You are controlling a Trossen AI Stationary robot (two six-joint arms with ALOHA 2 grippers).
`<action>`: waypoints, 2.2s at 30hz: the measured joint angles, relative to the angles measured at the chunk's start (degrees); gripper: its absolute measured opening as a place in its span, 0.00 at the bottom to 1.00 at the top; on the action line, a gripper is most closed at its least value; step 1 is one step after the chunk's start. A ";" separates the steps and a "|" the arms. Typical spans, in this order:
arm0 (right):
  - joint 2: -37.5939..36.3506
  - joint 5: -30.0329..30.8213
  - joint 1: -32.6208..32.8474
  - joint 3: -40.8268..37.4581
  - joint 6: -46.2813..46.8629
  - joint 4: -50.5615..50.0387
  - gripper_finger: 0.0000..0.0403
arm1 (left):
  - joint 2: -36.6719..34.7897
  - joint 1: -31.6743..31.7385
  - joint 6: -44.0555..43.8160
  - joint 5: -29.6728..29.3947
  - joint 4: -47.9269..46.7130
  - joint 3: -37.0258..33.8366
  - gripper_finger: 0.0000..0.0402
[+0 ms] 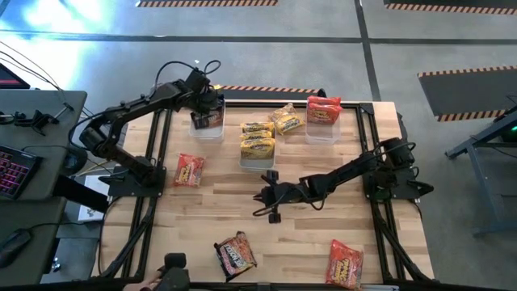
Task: Sort Maruchan noodles
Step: Put the top black noodle pack into the white bin, then put the bottom orange noodle pack into the transparent bin
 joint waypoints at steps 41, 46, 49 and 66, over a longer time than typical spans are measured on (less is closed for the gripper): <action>-1.97 -0.47 0.52 -14.45 2.16 22.59 0.00 | -31.43 -28.30 -41.90 19.24 34.36 -34.25 0.00; -8.49 1.99 4.78 -9.62 8.62 -3.24 0.00 | -30.98 -36.54 -48.35 14.14 52.58 -43.52 0.00; -11.67 2.33 8.87 -6.18 15.79 -18.67 0.00 | -30.51 -40.49 -52.20 11.18 63.58 -48.42 0.00; -14.14 -20.98 26.63 7.61 66.55 -72.99 0.26 | -30.47 -54.73 -54.74 -0.65 74.46 -53.46 0.00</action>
